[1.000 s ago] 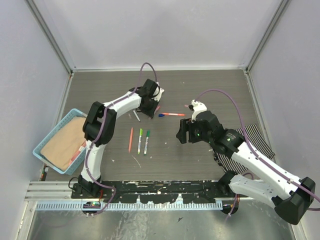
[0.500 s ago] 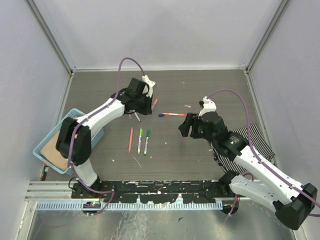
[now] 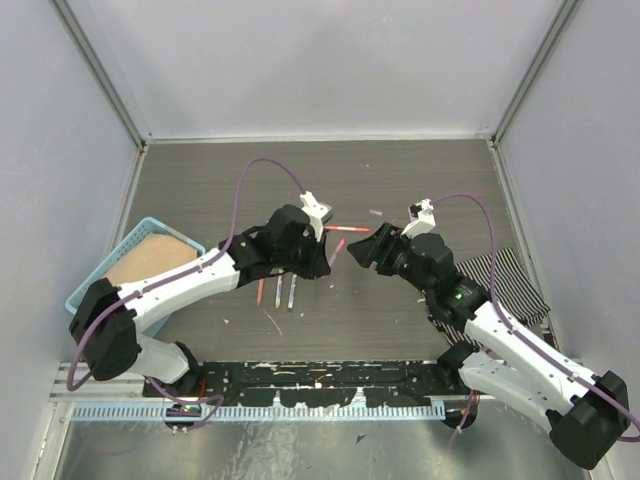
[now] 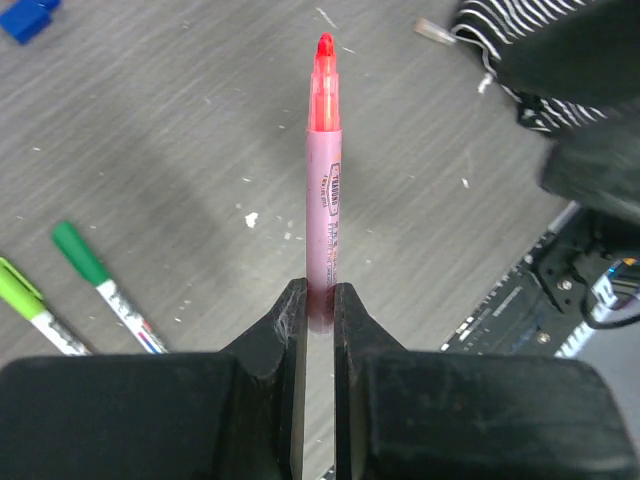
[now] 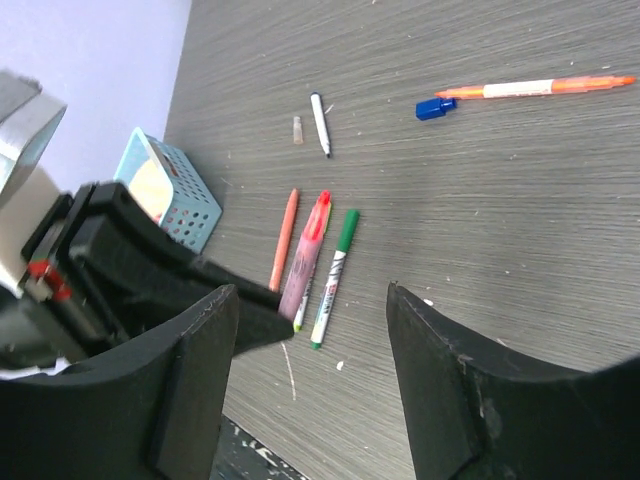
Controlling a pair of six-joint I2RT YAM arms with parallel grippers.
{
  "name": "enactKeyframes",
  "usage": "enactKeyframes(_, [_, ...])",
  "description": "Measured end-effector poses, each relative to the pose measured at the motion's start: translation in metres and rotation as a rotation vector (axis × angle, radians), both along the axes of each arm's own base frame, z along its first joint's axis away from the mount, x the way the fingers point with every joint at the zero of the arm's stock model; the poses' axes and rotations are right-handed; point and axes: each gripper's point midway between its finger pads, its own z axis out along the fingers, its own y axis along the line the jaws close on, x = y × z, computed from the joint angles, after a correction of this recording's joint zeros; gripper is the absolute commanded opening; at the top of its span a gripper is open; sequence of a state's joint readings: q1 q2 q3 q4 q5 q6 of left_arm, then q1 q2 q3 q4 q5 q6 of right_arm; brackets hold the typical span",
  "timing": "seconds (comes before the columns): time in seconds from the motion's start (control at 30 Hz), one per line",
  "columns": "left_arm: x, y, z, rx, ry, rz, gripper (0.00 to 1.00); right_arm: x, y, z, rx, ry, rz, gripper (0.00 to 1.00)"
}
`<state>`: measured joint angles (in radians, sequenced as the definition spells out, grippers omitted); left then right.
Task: Insert the pens into the pen caps
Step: Pick up the pen from the center of the board.
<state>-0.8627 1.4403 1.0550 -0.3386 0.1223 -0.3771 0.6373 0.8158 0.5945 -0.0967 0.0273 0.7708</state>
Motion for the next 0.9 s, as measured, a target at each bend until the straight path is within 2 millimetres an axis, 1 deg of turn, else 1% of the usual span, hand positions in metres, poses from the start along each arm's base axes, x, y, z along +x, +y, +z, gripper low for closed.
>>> enactKeyframes(0.1, [-0.015, -0.007, 0.009, -0.041, 0.001, -0.002, 0.16, 0.001, 0.002, 0.002, 0.031, 0.004, -0.009, 0.63])
enactKeyframes(0.27, [-0.026, -0.016, 0.019, -0.084, 0.002, -0.001, 0.16, 0.002, 0.005, 0.005, 0.07, 0.01, -0.015, 0.58])
enactKeyframes(0.63, [-0.034, -0.021, 0.026, -0.103, -0.003, -0.013, 0.16, 0.001, 0.012, -0.009, 0.115, 0.07, -0.012, 0.5])
enactKeyframes(0.9, [-0.037, -0.023, 0.027, -0.106, -0.003, -0.024, 0.16, 0.002, 0.02, -0.008, 0.15, 0.08, 0.014, 0.42])
